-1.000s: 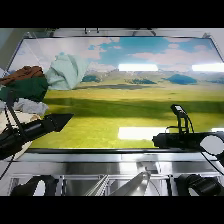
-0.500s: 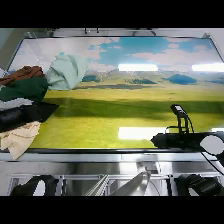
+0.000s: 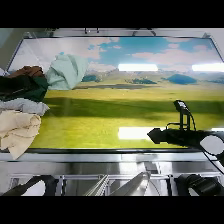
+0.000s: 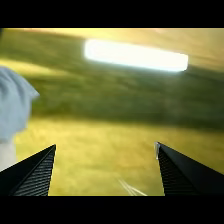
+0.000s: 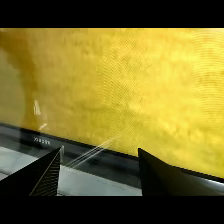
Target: Fold the shirts.
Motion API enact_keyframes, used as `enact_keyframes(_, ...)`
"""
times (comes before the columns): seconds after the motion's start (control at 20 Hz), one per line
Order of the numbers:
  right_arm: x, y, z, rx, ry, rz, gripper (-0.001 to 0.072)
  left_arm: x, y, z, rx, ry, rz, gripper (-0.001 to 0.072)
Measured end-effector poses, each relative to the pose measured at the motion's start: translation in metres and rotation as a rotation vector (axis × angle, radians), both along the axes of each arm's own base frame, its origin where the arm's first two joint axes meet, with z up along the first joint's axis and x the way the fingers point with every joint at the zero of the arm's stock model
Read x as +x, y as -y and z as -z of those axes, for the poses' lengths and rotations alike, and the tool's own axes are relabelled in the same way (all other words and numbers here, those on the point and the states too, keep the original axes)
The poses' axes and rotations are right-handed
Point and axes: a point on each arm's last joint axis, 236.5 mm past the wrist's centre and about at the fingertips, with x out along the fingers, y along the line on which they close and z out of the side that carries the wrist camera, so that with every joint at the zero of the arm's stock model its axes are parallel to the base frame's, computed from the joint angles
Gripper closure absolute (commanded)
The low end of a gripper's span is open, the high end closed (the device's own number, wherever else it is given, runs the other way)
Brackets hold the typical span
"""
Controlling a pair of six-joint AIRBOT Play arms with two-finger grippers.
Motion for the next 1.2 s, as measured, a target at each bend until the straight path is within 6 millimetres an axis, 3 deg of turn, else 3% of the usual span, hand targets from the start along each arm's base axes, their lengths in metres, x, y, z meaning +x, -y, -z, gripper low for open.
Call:
enact_keyframes(0.1,0.004,0.0,-0.002,0.004,0.016,0.008,0.0349,0.04,-0.011,0.031,0.005,-0.053,0.005,-0.0003)
enact_keyframes(0.15,0.006,0.0,-0.003,0.008,0.022,0.014,0.0366,0.06,-0.014,0.05,-0.002,-0.082,0.012,-0.0002)
enact_keyframes(0.4,0.012,-0.001,-0.006,0.016,0.048,0.027,0.0365,0.145,0.002,0.131,-0.083,-0.128,0.068,-0.0001)
enact_keyframes(0.55,0.014,-0.001,-0.007,0.018,0.055,0.03,0.0365,0.176,0.012,0.166,-0.095,-0.109,0.096,0.0001)
enact_keyframes(0.65,0.014,-0.001,-0.007,0.018,0.056,0.03,0.0365,0.185,0.015,0.187,-0.096,-0.103,0.099,0.0023)
enact_keyframes(0.7,0.014,-0.001,-0.007,0.019,0.056,0.031,0.0365,0.188,0.017,0.191,-0.101,-0.093,0.099,0.0222)
enact_keyframes(0.75,0.014,-0.001,-0.007,0.019,0.056,0.031,0.0365,0.191,0.017,0.196,-0.101,-0.088,0.095,0.0607)
enact_keyframes(0.8,0.014,-0.001,-0.007,0.019,0.056,0.031,0.0366,0.193,0.017,0.2,-0.097,-0.084,0.098,0.068)
enact_keyframes(0.95,0.015,-0.001,-0.007,0.019,0.059,0.032,0.0369,0.187,0.032,0.193,-0.129,-0.104,0.159,0.0681)
enact_keyframes(1.05,0.016,-0.001,-0.008,0.021,0.064,0.035,0.0371,0.189,0.054,0.16,-0.212,-0.047,0.207,0.0682)
enact_keyframes(1.1,0.018,-0.001,-0.009,0.022,0.071,0.038,0.0414,0.188,0.071,0.137,-0.277,-0.007,0.241,0.0682)
enact_keyframes(1.15,0.021,-0.001,-0.011,0.026,0.083,0.045,0.0659,0.182,0.091,0.114,-0.349,0.019,0.285,0.0682)
enact_keyframes(1.2,0.025,0.0,-0.015,0.029,0.097,0.053,0.0694,0.173,0.113,0.088,-0.426,0.044,0.339,0.0681)
